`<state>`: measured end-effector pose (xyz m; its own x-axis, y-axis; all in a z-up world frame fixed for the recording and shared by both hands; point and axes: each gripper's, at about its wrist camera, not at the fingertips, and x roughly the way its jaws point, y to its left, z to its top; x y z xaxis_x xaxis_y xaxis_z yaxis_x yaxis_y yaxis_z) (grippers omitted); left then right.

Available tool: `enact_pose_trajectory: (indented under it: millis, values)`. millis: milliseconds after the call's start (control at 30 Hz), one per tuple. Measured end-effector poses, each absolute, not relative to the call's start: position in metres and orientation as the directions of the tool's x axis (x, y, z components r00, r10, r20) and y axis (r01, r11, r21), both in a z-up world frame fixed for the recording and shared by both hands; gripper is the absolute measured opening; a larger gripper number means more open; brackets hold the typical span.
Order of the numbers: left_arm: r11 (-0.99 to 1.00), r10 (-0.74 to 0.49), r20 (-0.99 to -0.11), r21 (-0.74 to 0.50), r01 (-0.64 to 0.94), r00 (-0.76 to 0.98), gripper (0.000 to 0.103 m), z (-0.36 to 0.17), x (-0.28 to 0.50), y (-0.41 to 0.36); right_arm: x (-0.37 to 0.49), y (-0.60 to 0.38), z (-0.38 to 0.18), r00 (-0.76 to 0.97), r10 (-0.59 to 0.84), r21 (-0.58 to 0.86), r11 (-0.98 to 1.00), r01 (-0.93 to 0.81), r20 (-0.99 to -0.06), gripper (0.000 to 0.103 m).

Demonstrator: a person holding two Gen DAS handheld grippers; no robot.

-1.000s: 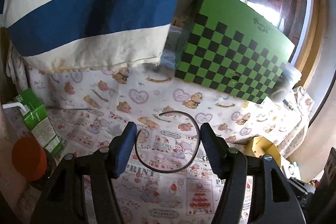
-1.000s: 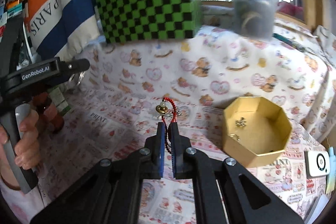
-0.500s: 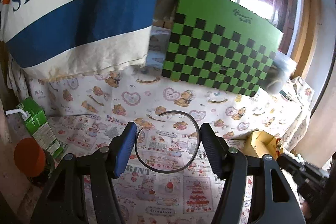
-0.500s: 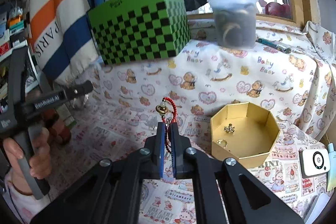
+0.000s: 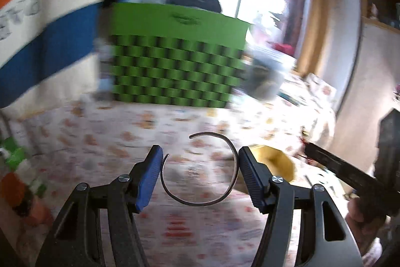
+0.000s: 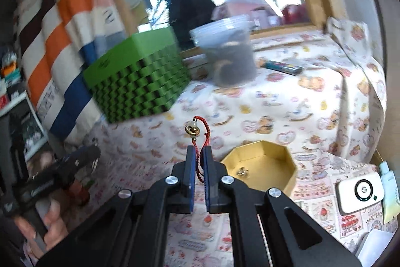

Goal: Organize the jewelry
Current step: 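Carry the bangle toward the yellow box with the left tool while the right tool lifts the red cord bracelet, then open the left tool over the box dropping the bangle while the right tool lowers the red bracelet in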

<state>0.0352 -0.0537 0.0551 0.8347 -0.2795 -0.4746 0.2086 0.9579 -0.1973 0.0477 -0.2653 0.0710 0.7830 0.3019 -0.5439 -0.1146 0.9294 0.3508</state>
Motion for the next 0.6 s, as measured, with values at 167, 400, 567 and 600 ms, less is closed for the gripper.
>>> enact_pose_trajectory:
  millis: [167,400,567,600]
  values:
    - [0.919,-0.389,-0.545,-0.283,0.274,0.743,0.061,0.051,0.071,-0.093,0.06,-0.288,0.056,0.778,0.229,0.345,0.938,-0.016,-0.585,0.005]
    - [0.899,-0.438,-0.623,-0.308,0.312,0.648,0.061,0.033,0.104,-0.148,0.076,-0.32,0.032,0.729,0.299,0.474,0.879,0.04,-0.615,0.005]
    - [0.905,-0.426,-0.662,-0.305,0.298,0.616,0.061,0.015,0.121,-0.167,0.08,-0.336,0.023,0.722,0.297,0.517,0.851,0.098,-0.625,0.006]
    - [0.904,-0.428,-0.666,-0.31,0.295,0.611,0.061,0.013,0.124,-0.169,0.08,-0.337,0.024,0.719,0.307,0.525,0.846,0.093,-0.623,0.007]
